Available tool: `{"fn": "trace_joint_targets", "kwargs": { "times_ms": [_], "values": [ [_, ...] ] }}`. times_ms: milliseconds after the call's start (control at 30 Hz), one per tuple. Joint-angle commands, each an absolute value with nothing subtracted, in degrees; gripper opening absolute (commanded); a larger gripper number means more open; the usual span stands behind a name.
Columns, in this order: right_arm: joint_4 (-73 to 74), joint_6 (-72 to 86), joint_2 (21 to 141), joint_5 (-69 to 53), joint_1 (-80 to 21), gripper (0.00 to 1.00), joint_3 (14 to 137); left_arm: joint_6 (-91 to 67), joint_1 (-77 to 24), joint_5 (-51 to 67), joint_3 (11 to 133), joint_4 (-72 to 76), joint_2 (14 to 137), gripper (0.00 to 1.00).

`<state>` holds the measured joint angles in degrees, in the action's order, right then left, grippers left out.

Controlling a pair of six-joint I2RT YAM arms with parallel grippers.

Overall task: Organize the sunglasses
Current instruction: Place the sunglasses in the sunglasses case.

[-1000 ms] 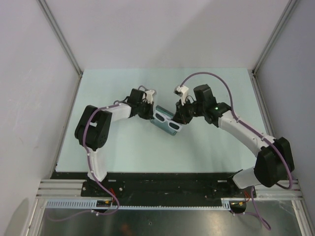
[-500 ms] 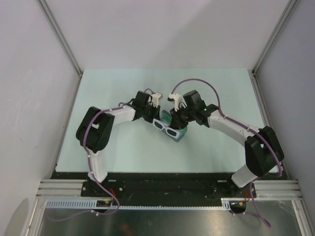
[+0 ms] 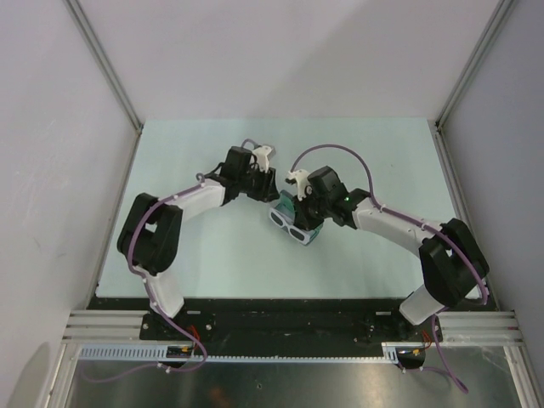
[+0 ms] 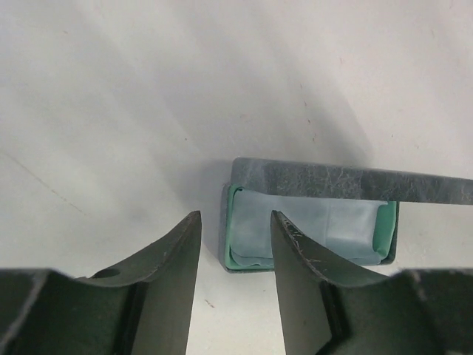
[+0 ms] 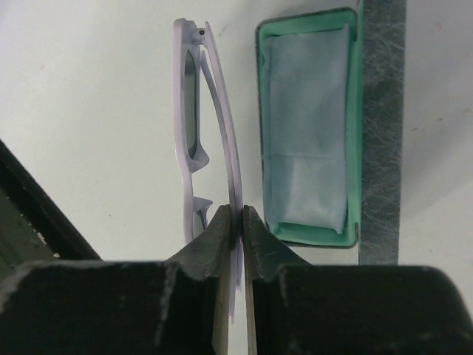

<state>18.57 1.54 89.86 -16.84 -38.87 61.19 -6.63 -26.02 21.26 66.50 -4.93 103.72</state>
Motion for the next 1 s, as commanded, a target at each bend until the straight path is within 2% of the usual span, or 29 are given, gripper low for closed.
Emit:
{"fn": "trace_joint_targets", "kwargs": {
  "times_ms": [0, 300, 567, 967],
  "values": [
    [15.5, 2.0, 90.4, -13.9, -38.4, 0.0, 60.9, -9.7, -23.8, 19.3, 67.9, -3.2, 100.0, 0.47],
    [11.6, 2.1, 94.7, -8.0, -39.6, 0.0, 61.0, -15.6, -22.0, 15.4, 63.5, -2.4, 93.3, 0.47],
    [9.5, 0.3, 96.9, -6.9, -39.7, 0.0, 60.9, -19.3, -22.0, 16.8, 60.0, -2.2, 88.1, 0.49],
    [9.1, -2.1, 99.6, -6.0, -39.8, 0.0, 61.0, -21.4, -23.8, 18.2, 56.8, -0.7, 87.9, 0.52]
  ]
}}
